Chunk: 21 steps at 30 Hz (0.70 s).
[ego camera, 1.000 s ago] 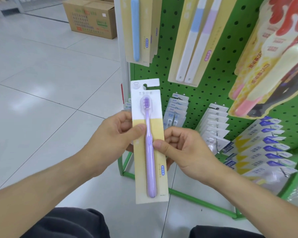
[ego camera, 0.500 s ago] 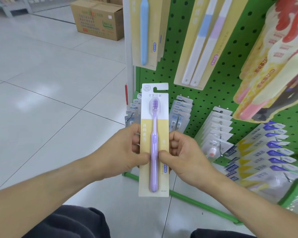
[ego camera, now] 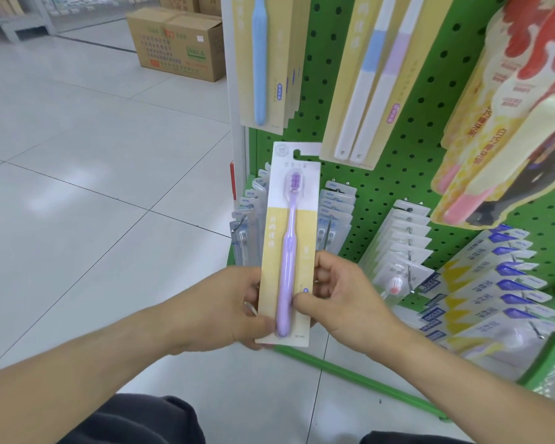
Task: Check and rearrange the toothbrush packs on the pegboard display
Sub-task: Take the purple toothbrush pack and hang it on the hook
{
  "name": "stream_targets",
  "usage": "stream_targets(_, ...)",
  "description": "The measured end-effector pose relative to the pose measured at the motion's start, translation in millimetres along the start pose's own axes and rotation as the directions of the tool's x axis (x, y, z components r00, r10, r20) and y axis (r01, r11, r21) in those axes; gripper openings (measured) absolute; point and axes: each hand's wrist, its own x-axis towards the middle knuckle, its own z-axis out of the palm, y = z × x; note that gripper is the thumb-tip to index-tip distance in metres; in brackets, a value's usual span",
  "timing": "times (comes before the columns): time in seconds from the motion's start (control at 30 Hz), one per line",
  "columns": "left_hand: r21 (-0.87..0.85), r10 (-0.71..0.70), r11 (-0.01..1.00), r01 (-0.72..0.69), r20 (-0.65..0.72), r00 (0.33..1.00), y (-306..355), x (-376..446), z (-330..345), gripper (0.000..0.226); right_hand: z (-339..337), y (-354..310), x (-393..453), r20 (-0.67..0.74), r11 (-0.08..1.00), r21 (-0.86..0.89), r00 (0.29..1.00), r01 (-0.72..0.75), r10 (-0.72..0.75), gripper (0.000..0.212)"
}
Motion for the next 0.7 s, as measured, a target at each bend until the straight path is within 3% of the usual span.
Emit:
stream_targets(0.2,-0.004,-0.009,1.0,0.009,-0.092,0.996,0.4,2.1,0.4,0.034,0.1,-4.7,-4.4,0.12,0.996,-0.09,0.993,-0.013,0.024,0.043)
stream_targets(0.43,-0.043,-0.145,0.989,0.141,-0.108,0.984,0.9,2.4,-4.1,0.038,-1.1,-4.3,-5.6,0.106,0.987,-0.146,0.991,-0.066,0.082,0.045)
stream_targets(0.63,0.273,-0.152,0.941,0.197,-0.18,0.972,4.8,-3.5,-4.2,0.049,3.7,-5.7,-13.6,0.178,0.98,-0.195,0.981,-0.044,0.079,0.04)
stream_targets(0.7,0.238,-0.149,0.954,0.184,-0.158,0.976,5.3,-4.3,-6.9,0.046,3.6,-8.4,-15.6,0.204,0.988,-0.145,0.976,-0.043,0.072,0.041)
